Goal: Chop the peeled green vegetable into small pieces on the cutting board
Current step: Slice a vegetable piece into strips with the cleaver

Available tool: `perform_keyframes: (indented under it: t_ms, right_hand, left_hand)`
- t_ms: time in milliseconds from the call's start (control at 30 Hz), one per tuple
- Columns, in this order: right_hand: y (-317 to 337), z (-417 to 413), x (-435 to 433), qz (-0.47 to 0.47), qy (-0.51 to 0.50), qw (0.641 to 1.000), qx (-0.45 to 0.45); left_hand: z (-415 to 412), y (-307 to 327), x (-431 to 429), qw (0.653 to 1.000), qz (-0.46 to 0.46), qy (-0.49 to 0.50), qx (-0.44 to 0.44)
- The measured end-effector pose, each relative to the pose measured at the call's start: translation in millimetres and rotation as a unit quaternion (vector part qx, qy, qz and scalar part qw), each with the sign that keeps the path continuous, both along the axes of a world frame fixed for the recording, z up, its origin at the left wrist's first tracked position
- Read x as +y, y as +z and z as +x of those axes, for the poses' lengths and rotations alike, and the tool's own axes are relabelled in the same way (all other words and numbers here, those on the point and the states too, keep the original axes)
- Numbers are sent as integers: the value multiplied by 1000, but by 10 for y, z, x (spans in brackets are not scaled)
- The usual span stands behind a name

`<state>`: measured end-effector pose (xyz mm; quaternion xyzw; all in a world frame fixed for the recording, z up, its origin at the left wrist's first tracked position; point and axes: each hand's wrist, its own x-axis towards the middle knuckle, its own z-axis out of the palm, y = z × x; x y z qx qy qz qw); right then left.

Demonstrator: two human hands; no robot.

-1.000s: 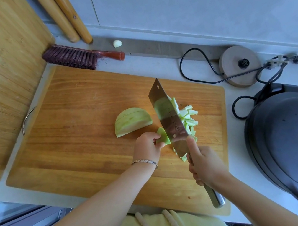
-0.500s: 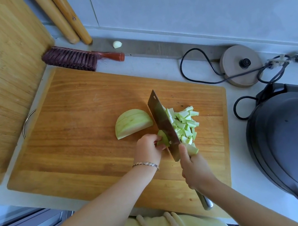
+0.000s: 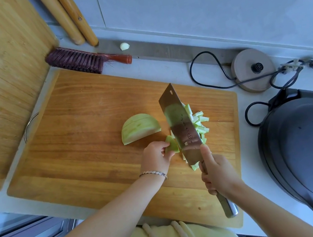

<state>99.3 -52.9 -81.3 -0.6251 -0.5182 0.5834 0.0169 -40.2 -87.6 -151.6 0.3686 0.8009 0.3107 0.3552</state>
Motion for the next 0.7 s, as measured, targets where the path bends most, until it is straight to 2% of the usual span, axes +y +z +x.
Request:
perform_keyframes:
  t_ms: [700]
  right_hand:
    - [-193,-96,-112,33,68,996,-54]
  left_hand:
    - [-18,-21,32,998,-24,-34,36]
